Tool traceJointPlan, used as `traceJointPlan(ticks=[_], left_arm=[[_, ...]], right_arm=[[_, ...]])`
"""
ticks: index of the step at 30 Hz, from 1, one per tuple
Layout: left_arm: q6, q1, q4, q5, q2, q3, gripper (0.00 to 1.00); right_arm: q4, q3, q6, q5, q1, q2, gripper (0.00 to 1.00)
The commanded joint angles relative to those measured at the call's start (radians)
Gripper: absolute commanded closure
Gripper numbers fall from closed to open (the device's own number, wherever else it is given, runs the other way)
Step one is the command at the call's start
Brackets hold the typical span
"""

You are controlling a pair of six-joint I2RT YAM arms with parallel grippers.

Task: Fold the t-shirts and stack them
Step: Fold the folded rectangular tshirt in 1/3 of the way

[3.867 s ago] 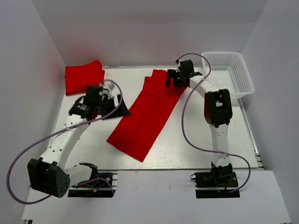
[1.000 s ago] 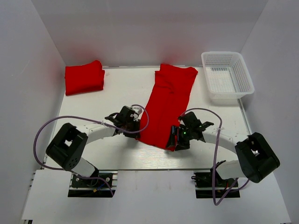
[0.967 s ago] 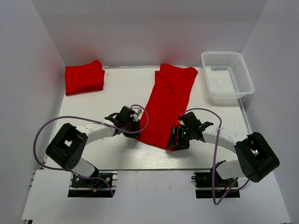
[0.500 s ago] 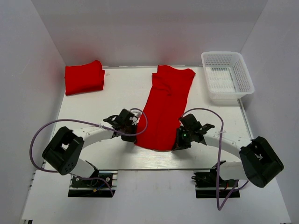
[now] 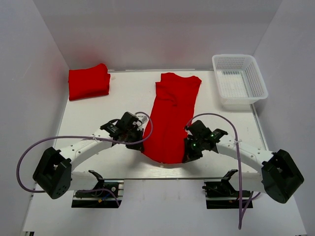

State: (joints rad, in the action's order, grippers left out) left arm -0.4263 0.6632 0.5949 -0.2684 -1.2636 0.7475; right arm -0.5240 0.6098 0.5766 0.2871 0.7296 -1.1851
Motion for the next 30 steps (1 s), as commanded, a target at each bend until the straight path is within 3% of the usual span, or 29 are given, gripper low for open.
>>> traceJointPlan(ticks=[1,9,13,30], left_arm=[[-0.028,-0.007,-0.023,0.046,-0.022,0.107,1.00],[-0.072,-0.028,-0.027,0.260,-0.216,0.383,1.00],[-0.072,-0.037,-0.009,0.330,-0.304,0.487,1.00],[0.020,-0.117,-0.032,0.299,-0.666,0.886,1.00]], right_arm=[[-0.047,0.126,-0.032,-0.098,-0.002,-0.047,1.00],[-0.113,0.332,-0.078,-0.402,-0.055,-0.168,1.00],[-0.114,0.404,-0.133,-0.454,-0.105,-0.209,1.00],[-0.087,0.657,-0.299,-0.370,-0.285,-0.444,1.00]])
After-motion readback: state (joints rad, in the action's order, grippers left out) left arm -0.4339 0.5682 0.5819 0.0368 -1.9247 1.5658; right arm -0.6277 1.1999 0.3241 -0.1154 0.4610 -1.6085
